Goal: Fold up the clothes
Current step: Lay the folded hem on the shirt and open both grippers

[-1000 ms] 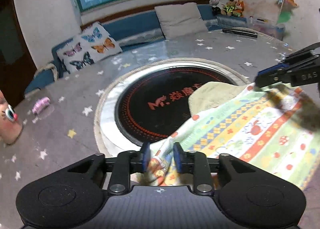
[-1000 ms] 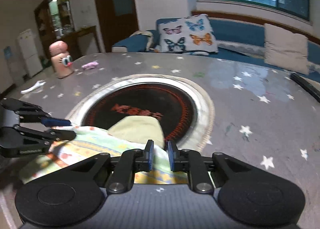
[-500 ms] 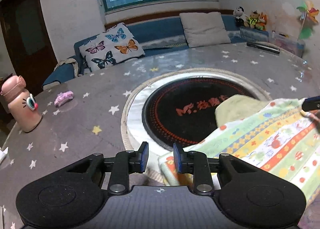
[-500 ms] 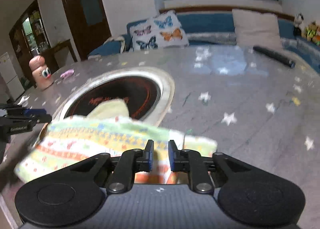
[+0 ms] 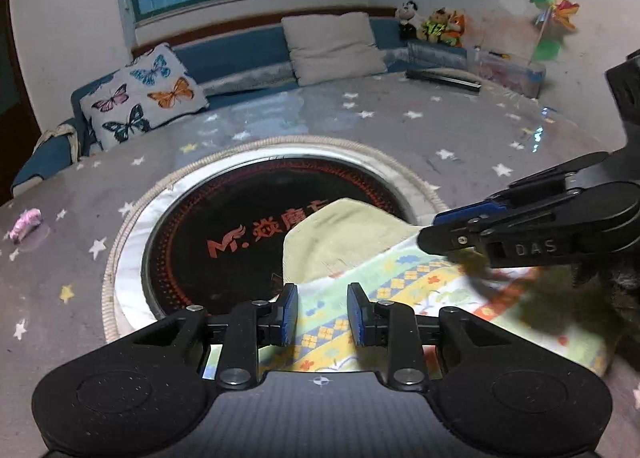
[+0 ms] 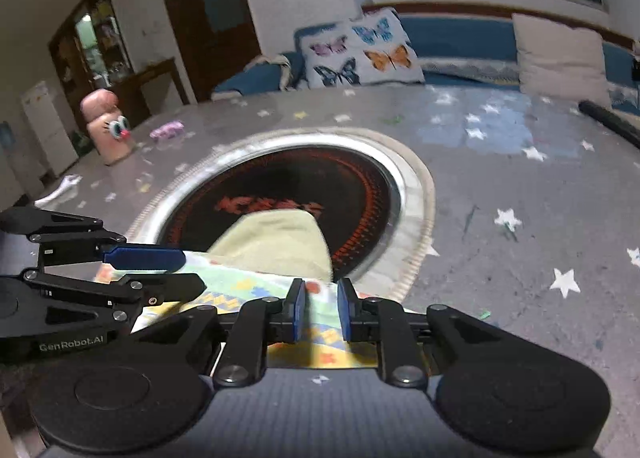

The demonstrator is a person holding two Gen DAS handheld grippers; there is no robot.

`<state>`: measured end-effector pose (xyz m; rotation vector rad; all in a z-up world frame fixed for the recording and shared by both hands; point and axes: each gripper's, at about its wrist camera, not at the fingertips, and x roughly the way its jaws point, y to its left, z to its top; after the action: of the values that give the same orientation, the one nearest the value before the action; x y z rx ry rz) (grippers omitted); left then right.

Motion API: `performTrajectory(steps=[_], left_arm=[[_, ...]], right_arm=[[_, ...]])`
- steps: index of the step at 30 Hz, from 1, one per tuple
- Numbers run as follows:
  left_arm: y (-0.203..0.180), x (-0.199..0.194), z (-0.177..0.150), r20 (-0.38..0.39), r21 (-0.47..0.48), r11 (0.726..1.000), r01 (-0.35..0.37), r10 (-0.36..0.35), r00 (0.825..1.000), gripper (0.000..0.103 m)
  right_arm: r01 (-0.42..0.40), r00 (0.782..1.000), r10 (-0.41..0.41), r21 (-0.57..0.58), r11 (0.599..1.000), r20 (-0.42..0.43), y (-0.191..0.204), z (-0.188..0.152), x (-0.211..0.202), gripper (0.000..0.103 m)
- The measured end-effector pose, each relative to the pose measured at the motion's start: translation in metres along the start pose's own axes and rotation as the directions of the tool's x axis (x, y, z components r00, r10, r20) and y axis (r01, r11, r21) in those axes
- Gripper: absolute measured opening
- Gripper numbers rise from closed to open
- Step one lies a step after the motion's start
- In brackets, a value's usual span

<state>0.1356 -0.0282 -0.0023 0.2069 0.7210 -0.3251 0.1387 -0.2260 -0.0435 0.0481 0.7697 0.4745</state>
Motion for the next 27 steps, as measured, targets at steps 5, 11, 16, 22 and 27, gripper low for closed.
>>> performTrajectory(steps=[5,11,16,22,27], left_arm=[[0.004,-0.001,0.0,0.004,-0.019,1.0,-0.002,0.002,1.0,0.03],[0.006,-0.017,-0.007,0.026,-0.034,0.999,-0.015,0.016,1.0,0.047],[0.006,-0.036,-0.019,0.04,-0.045,0.998,-0.032,0.034,0.999,0.051],[-0.003,-0.062,-0.04,0.073,-0.026,0.999,-0.037,0.039,0.997,0.052],[-0.017,-0.077,-0.063,0.084,0.003,0.998,-0.055,0.055,0.995,0.053]], right_arm=[[-0.005,1.0,0.005,-0.014,1.0,0.018,0.003,0.001,-0.009,0.022],[-0.033,0.999,0.038,-0.152,0.988,0.029,0.034,-0.01,-0.022,0.034],[-0.019,0.999,0.03,-0.279,0.96,0.036,0.06,-0.029,-0.03,0.034],[-0.02,0.999,0.036,-0.345,0.938,0.04,0.079,-0.054,-0.049,0.035],[-0.037,0.997,0.058,-0.371,0.928,0.045,0.092,-0.074,-0.064,0.035]])
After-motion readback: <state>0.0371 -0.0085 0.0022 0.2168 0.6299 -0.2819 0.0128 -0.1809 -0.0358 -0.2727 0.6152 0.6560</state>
